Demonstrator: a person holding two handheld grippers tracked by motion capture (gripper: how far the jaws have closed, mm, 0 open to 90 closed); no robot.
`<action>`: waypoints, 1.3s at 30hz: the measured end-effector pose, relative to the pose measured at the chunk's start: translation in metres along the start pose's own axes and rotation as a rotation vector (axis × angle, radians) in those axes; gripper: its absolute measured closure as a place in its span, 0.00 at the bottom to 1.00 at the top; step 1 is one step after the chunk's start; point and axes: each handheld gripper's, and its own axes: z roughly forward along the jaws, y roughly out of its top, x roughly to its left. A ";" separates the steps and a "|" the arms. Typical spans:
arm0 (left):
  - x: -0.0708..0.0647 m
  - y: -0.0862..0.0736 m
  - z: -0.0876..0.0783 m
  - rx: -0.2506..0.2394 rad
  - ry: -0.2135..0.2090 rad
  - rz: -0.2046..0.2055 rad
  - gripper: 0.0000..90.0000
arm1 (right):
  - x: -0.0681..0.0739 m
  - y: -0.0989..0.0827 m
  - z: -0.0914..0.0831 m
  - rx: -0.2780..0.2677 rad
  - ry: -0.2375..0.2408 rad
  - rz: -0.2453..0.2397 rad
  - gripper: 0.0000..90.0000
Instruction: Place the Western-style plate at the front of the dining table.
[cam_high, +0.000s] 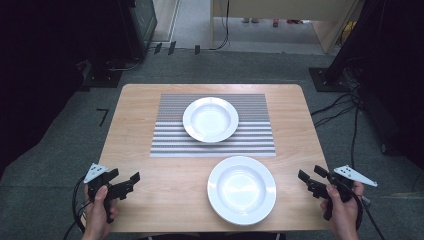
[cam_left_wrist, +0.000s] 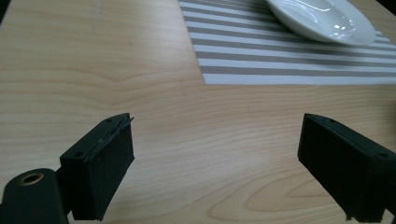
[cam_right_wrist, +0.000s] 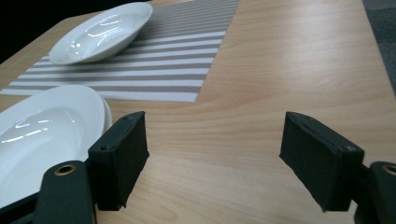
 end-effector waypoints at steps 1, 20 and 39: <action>0.002 -0.002 0.000 0.000 0.009 -0.003 0.12 | -0.003 -0.003 -0.003 0.002 -0.006 0.004 0.26; 0.004 -0.029 0.013 0.101 0.157 0.068 0.12 | -0.019 -0.036 0.009 0.141 -0.175 -0.053 0.25; -0.007 -0.032 0.021 0.130 0.220 0.190 0.10 | -0.001 -0.037 0.022 0.198 -0.288 -0.152 0.17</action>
